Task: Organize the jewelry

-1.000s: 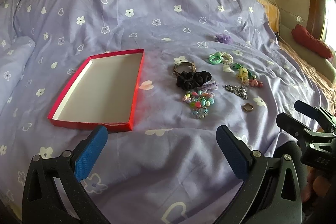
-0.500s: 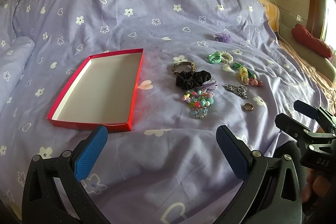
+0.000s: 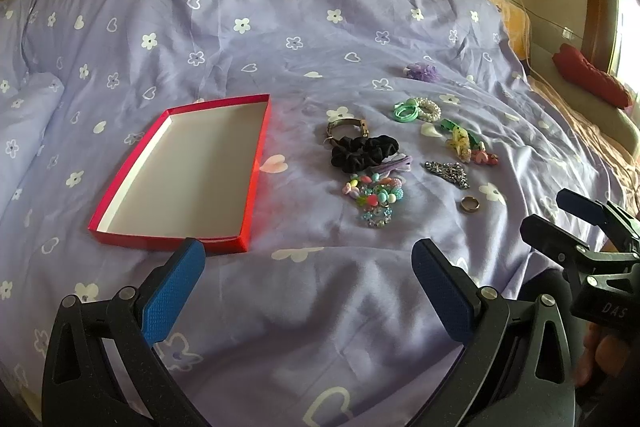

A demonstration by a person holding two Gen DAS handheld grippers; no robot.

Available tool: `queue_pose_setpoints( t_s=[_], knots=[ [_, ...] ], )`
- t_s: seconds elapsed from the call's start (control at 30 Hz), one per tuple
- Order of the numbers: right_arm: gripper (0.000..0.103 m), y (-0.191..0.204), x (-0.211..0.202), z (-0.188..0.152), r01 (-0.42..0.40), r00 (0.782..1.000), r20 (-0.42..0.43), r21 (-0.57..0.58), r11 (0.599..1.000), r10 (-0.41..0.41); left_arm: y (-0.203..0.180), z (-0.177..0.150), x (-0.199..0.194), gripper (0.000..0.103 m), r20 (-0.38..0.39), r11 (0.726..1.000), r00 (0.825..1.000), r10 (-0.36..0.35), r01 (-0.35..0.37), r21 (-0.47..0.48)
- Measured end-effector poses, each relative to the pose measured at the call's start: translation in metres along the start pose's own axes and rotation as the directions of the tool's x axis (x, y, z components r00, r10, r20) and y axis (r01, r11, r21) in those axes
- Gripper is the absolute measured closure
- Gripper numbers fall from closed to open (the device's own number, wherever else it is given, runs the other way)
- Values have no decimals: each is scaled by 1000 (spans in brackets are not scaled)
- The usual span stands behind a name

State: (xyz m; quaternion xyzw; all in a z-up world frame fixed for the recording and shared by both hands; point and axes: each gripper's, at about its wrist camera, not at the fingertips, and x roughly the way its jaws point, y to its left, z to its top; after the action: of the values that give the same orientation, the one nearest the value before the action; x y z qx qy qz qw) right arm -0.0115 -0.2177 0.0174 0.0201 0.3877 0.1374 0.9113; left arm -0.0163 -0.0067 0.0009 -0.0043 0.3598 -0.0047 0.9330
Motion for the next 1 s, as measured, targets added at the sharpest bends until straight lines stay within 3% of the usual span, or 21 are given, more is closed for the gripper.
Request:
queue_pose_setpoints(
  t_s=[1.0],
  knots=[
    [11, -9, 13, 2, -26, 999, -35, 26, 999, 27, -9, 1, 22, 0, -35, 1000, 999, 1, 0, 13]
  ],
)
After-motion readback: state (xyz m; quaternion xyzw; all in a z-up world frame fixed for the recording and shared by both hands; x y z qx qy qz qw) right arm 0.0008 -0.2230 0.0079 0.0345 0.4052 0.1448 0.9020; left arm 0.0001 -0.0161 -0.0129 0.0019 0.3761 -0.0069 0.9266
